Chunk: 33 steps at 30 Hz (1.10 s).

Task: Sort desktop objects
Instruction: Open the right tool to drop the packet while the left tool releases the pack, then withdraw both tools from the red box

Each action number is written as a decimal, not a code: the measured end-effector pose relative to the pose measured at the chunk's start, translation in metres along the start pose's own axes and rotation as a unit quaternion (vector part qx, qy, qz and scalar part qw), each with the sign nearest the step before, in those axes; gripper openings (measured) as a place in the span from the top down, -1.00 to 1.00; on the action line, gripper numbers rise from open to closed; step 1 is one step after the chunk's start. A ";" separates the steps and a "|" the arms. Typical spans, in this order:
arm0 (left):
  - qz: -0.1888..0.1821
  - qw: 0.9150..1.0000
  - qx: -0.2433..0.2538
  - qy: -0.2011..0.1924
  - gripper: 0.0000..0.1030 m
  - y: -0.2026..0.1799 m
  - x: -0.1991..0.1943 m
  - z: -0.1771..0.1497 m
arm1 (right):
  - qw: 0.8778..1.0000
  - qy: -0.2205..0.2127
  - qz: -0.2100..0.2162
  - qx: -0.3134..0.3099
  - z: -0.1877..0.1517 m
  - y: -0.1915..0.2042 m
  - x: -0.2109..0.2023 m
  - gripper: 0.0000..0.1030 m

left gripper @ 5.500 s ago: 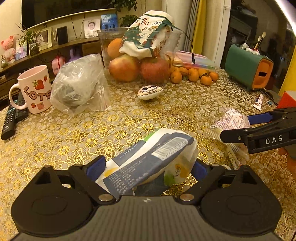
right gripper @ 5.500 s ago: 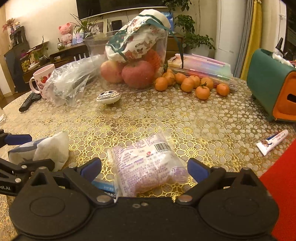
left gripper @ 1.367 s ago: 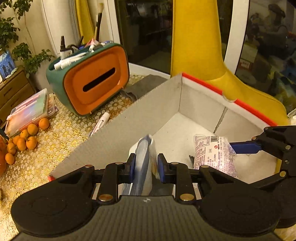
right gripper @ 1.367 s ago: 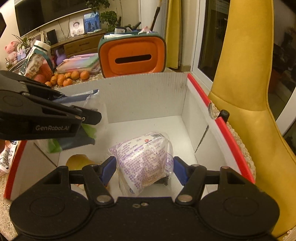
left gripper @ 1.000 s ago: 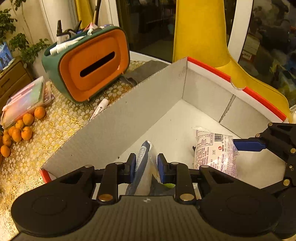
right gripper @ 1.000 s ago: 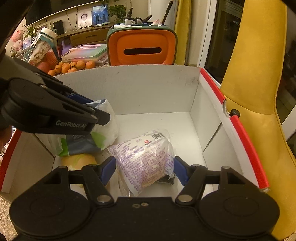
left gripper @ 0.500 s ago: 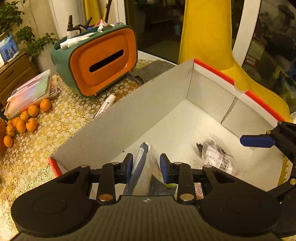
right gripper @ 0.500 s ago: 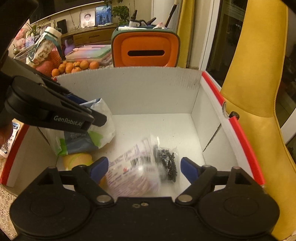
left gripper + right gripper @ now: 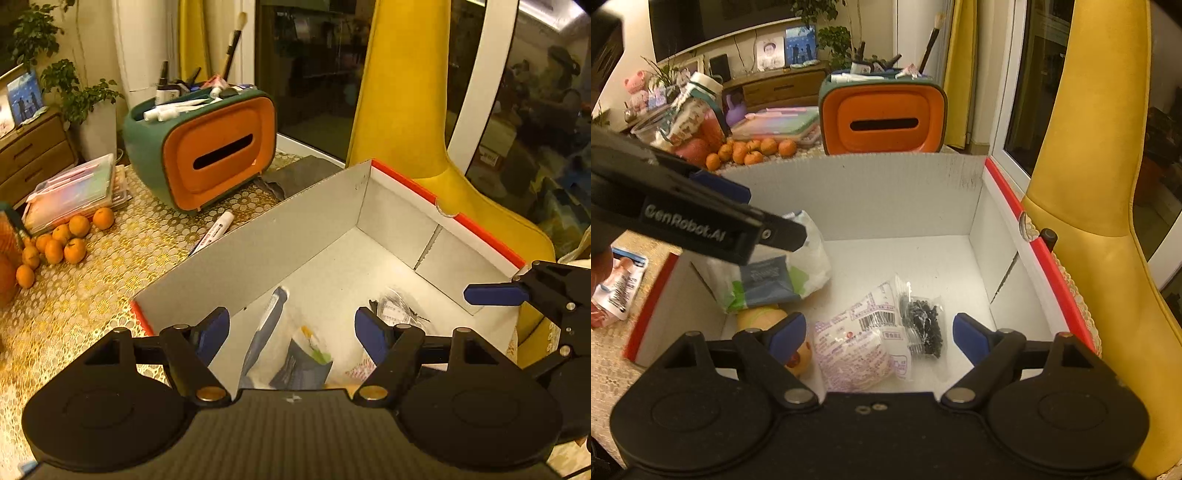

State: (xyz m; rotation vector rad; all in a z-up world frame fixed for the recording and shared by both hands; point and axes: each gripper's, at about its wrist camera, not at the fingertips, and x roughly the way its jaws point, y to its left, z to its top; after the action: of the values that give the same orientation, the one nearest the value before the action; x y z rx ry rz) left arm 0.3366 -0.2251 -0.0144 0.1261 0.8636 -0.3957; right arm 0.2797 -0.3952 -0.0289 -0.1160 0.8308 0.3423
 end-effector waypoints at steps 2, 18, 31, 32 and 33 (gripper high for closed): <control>-0.003 1.000 -0.007 -0.003 -0.44 0.002 -0.006 -0.005 | 1.000 -0.005 0.004 0.002 0.000 0.001 -0.004 -0.70; -0.021 0.999 -0.013 -0.039 -0.52 0.005 -0.064 -0.037 | 0.999 -0.026 0.019 0.000 -0.001 0.025 -0.027 -0.77; -0.023 0.996 -0.044 -0.070 -1.00 0.036 -0.113 -0.077 | 0.998 -0.051 0.024 0.003 -0.006 0.054 -0.054 -0.94; -0.021 0.996 -0.047 -0.072 -1.00 0.040 -0.118 -0.082 | 0.998 -0.052 0.025 0.005 -0.006 0.057 -0.056 -0.95; -0.020 0.996 -0.049 -0.072 -1.00 0.043 -0.122 -0.087 | 0.998 -0.052 0.027 0.005 -0.006 0.060 -0.057 -0.95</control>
State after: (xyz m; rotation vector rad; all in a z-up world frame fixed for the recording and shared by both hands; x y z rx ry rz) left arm 0.2202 -0.1269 0.0200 -0.0114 0.7421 -0.3949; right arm 0.2191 -0.3546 0.0110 -0.0654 0.7330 0.3922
